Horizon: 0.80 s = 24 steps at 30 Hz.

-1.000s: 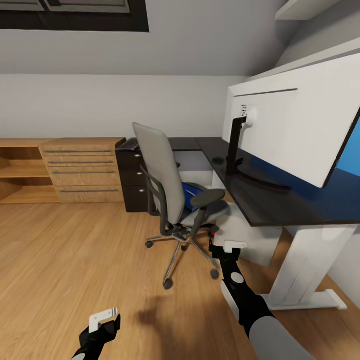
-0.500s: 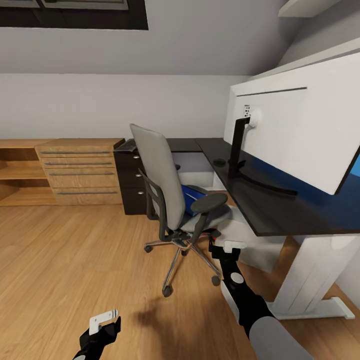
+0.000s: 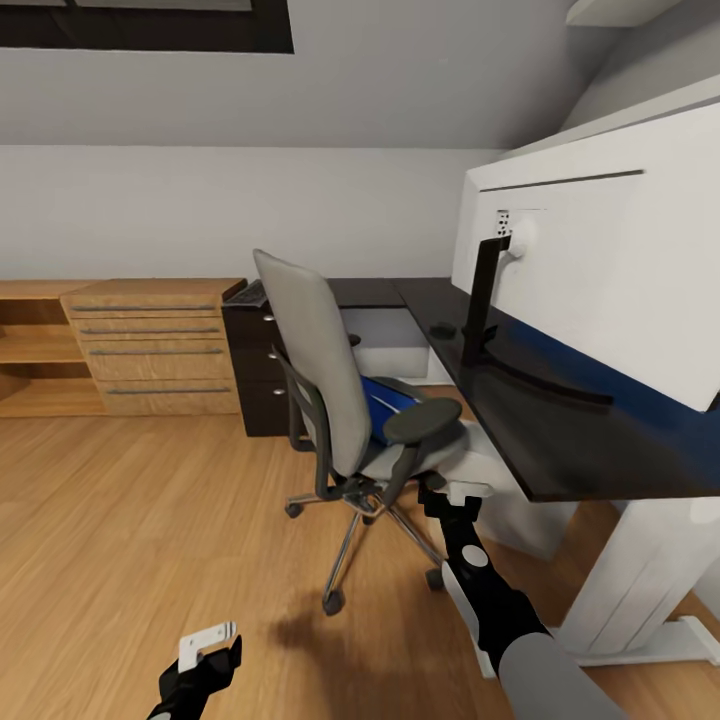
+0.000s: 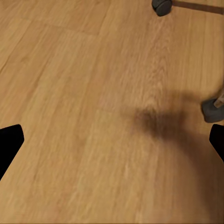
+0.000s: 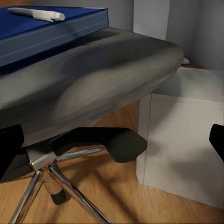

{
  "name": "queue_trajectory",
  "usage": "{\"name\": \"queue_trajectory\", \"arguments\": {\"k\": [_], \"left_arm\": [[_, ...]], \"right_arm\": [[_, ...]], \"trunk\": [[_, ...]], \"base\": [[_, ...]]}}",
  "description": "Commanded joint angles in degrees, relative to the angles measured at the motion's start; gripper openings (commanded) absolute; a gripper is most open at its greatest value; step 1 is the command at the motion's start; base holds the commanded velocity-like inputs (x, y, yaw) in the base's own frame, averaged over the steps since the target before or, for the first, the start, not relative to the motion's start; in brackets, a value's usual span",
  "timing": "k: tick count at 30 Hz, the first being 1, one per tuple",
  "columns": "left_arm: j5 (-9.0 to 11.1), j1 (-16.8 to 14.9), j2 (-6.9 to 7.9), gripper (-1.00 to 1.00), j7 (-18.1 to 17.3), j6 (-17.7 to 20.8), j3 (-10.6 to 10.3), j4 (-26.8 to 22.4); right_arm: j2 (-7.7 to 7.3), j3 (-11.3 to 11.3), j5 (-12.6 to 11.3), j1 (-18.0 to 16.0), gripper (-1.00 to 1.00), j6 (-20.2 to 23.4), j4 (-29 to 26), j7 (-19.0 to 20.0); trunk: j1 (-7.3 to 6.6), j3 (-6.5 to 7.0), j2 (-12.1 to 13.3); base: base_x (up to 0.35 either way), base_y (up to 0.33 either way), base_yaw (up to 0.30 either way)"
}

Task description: In the bedroom, organize the workspace by keeping the computer under the desk, ensuring the monitor is on the desk, placing the keyboard on the desk next to the monitor, placing the mouse on the desk next to the keyboard, moving the folder from the swivel chair onto the desk next to the mouse, stacking the notebook on top of the folder with the pen on top of the notebook, and positioning the swivel chair next to the desk.

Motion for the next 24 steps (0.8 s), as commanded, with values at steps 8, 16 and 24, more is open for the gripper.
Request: {"name": "queue_trajectory", "arguments": {"k": [8, 16, 24], "left_arm": [[0.5, 0.0, -0.01, 1.0, 0.1, 0.3, 0.1, 0.1], [0.5, 0.0, 0.0, 1.0, 0.1, 0.3, 0.1, 0.1], [0.5, 0.0, -0.04, 1.0, 0.1, 0.3, 0.1, 0.1]], "right_arm": [[-0.03, 0.2, 0.0, 0.0, 1.0, -0.1, 0.0, -0.5], [-0.08, 0.2, 0.0, 0.0, 1.0, -0.1, 0.0, -0.5], [-0.17, 0.2, 0.0, 0.0, 1.0, -0.1, 0.0, -0.5]], "trunk": [[-0.01, -0.05, 0.0], [-0.01, -0.05, 0.0], [-0.01, -0.05, 0.0]], "base": [[0.072, -0.016, 0.0], [0.014, -0.004, 0.0], [0.159, 0.0, 0.0]]}}
